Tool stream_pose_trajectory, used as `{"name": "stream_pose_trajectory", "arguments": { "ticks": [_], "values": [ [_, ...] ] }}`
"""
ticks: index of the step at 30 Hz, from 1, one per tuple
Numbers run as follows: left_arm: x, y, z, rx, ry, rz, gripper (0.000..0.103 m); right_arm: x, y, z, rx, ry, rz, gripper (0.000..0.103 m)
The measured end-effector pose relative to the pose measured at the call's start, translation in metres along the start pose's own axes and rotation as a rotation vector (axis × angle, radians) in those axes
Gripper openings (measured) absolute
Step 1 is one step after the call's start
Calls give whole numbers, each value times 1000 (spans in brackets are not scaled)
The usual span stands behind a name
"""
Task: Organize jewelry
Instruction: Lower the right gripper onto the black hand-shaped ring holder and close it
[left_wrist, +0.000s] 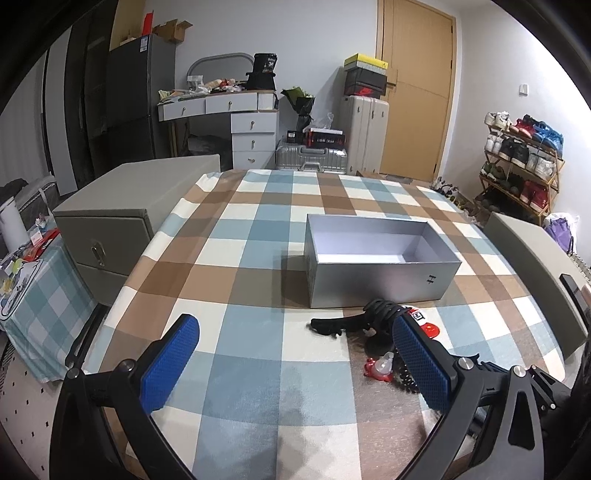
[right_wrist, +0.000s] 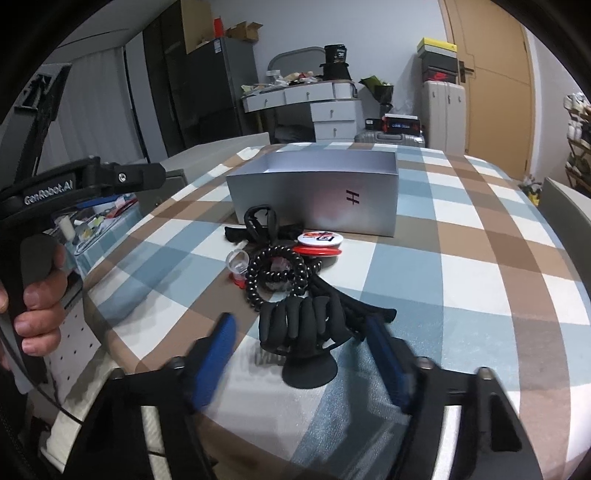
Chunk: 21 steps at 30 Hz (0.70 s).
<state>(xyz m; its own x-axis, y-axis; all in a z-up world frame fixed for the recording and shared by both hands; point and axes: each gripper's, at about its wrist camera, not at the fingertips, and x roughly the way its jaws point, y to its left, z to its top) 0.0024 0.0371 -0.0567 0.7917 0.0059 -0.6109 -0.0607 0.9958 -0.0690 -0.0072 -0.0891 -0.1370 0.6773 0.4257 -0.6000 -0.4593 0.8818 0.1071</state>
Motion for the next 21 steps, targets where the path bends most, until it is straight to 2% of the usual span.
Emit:
{"name": "stream_pose_trajectory", "arguments": {
  "ticks": [1,5,11,17,21],
  "values": [
    [2,1,0,-1,8,-6,102,0,-1,0,2,0,-2,49],
    [8,2,1,-2,39,-42,102,-1,-4,-1,14,-8,12,49],
    [27,-1,7,-13,112,-171,102,-15,-5,1,18,-87,39,49],
    [41,-20,10,42,147,-301,102,-25,-11,10,35,-148,68,49],
    [53,-26,11,54,183,-338,102,-28,-16,14,45,-169,80,49]
  ]
}}
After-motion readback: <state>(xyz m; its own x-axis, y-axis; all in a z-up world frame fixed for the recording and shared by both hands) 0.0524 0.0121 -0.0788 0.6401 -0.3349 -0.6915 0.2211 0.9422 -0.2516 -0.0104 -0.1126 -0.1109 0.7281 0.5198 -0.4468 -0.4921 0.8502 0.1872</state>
